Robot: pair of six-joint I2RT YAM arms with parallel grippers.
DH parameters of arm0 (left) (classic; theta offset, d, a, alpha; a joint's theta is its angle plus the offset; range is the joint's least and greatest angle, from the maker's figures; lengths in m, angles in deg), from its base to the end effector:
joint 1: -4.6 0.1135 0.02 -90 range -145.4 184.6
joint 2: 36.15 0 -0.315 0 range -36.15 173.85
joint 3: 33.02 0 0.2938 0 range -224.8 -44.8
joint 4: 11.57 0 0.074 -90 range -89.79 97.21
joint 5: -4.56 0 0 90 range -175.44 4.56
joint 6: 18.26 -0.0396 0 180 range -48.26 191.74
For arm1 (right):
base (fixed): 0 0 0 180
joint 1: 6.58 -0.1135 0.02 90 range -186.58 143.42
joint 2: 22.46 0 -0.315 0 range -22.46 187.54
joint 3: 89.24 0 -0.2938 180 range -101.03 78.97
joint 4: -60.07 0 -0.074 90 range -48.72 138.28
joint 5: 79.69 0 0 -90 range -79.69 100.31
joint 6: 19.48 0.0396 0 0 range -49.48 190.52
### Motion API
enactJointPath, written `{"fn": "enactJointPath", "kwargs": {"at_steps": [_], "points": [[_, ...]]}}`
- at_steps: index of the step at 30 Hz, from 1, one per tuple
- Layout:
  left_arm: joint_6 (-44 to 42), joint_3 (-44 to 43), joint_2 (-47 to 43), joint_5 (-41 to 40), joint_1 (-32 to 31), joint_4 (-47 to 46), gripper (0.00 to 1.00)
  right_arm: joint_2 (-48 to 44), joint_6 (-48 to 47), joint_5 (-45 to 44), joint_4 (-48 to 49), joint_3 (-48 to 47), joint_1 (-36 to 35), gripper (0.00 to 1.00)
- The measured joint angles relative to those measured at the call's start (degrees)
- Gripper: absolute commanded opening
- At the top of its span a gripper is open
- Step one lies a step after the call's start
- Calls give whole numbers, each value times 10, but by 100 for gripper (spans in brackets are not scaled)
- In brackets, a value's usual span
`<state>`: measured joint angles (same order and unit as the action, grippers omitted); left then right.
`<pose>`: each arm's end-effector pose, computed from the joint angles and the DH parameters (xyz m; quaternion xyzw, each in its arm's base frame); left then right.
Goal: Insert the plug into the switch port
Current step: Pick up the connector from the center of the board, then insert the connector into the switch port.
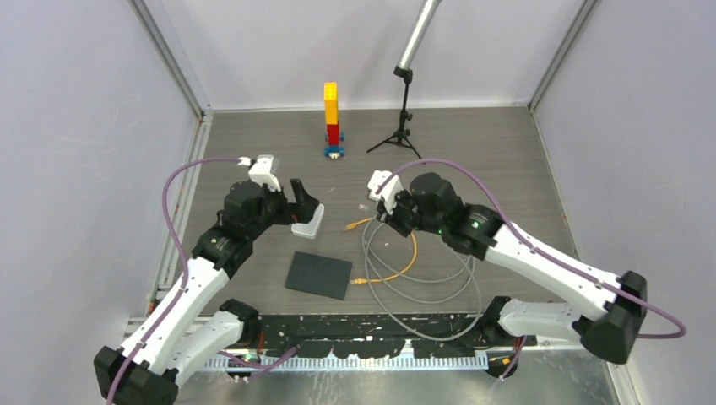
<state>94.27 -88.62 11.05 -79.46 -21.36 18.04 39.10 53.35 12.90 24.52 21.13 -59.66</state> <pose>0.1801 -0.0923 0.3465 0.0541 0.8228 -0.2709 0.4967 0.1557 0.2102 0.3793 -0.5013 0.6922 0.1783 0.4876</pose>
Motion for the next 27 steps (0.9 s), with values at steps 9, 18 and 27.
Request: {"fn": "enactJointPath", "kwargs": {"at_steps": [9,18,27], "points": [[104,122,30,-179,30,-82,88,197,14,117,66,-30,136,1],[117,144,173,-184,92,-231,78,444,-29,199,124,-184,166,1],[84,144,265,-127,114,-327,79,548,-111,254,159,-217,186,1]]}}
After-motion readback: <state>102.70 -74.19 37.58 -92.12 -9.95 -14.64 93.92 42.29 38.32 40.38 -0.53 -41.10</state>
